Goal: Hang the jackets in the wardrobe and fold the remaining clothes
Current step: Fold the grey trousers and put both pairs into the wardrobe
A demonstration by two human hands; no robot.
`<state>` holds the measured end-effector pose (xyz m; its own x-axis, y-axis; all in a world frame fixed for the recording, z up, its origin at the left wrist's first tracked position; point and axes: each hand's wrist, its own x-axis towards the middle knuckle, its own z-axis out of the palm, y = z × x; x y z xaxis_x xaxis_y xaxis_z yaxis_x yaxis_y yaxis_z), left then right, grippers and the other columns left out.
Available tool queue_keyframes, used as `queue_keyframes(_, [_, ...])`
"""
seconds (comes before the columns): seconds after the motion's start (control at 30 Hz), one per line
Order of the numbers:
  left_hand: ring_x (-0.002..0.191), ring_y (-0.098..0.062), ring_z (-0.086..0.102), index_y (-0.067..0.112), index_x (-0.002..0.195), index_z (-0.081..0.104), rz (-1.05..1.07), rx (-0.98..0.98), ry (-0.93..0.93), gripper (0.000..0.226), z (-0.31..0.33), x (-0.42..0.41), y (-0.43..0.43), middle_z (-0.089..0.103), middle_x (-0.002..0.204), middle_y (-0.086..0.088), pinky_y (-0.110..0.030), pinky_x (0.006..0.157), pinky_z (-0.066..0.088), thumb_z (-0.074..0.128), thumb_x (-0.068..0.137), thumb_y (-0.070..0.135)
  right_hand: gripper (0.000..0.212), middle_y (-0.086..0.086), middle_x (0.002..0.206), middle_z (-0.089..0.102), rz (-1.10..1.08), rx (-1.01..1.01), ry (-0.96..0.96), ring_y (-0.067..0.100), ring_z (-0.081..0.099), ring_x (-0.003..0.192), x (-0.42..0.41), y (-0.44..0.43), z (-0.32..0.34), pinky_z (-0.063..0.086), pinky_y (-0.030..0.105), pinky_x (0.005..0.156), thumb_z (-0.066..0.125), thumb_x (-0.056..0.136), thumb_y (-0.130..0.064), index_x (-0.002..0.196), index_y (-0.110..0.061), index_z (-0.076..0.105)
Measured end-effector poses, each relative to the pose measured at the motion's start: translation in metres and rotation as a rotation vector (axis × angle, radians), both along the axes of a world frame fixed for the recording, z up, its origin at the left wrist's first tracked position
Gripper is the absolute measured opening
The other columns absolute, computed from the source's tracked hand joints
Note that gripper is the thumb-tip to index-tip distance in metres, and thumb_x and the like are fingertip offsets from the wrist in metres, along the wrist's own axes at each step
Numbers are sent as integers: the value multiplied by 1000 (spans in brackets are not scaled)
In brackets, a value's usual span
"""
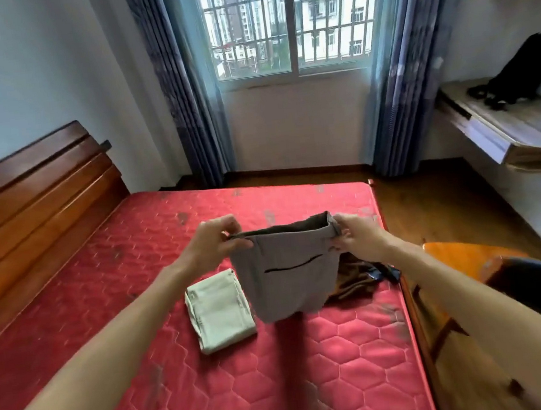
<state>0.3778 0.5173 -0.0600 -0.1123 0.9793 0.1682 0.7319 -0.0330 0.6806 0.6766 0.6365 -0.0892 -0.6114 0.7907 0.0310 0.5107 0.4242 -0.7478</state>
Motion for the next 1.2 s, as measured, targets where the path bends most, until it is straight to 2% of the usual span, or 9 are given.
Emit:
queue_keyframes(0.1, [64,-11,56,21,75,58,-68,-137,-6,28,-64,24,-61,64,73,0,-40,64,52,86,73,27,23,-1,79,65,7,-25,-151,18,59,74,28,-57,-61,54,46,71,64,79,-8,74,-24,48])
queue_keyframes(0.2, [67,-11,57,20,75,58,-86,-204,-19,28,-118,55,-122,64,74,-5,-41,66,51,84,73,30,16,-2,84,70,87,-51,-288,20,62,77,60,-112,-115,52,46,71,63,75,-11,79,-18,49])
queue_keyframes(0.33, [71,-14,64,20,79,56,-139,-328,-69,24,-170,99,-191,69,76,4,-36,65,52,80,78,26,30,-10,91,73,194,-97,-476,12,69,85,99,-173,-161,55,39,73,68,71,-44,90,-21,59])
queue_keyframes(0.43, [74,-10,68,24,81,54,-196,-414,-50,28,-195,116,-220,71,77,9,-36,69,55,67,71,47,25,-12,83,71,254,-112,-539,8,65,76,117,-206,-174,50,28,65,69,71,-51,73,-33,52])
queue_keyframes(0.57, [74,-13,64,25,82,53,-145,-420,-47,27,-214,119,-228,68,76,8,-37,70,53,69,75,45,42,-12,82,70,234,-188,-498,8,65,77,123,-216,-186,51,31,67,67,67,-57,82,-20,56])
queue_keyframes(0.73, [61,-5,49,27,79,51,29,-397,-131,24,-235,109,-195,61,69,9,-28,61,41,74,83,35,27,-26,70,61,91,-249,-363,2,47,64,101,-184,-203,45,32,63,66,77,-22,70,-29,41])
queue_keyframes(0.87, [62,-5,55,31,78,54,243,-408,-176,22,-260,89,-141,64,68,14,-34,63,46,75,82,37,18,-9,70,61,-1,-276,-312,16,51,64,61,-127,-233,44,42,64,61,76,-34,80,-23,47])
queue_keyframes(0.97, [70,-7,62,30,79,58,398,-416,-172,20,-282,66,-88,67,71,13,-39,69,52,76,81,38,17,-3,72,64,-77,-299,-278,24,57,70,23,-74,-263,46,45,65,63,78,-30,81,-21,49])
queue_keyframes(1.2, [80,-10,66,28,84,70,543,-366,-145,11,-380,-4,63,71,80,14,-31,74,50,79,81,32,13,2,92,72,-217,-282,-273,29,63,89,-71,63,-366,46,38,68,63,86,-28,97,-22,61])
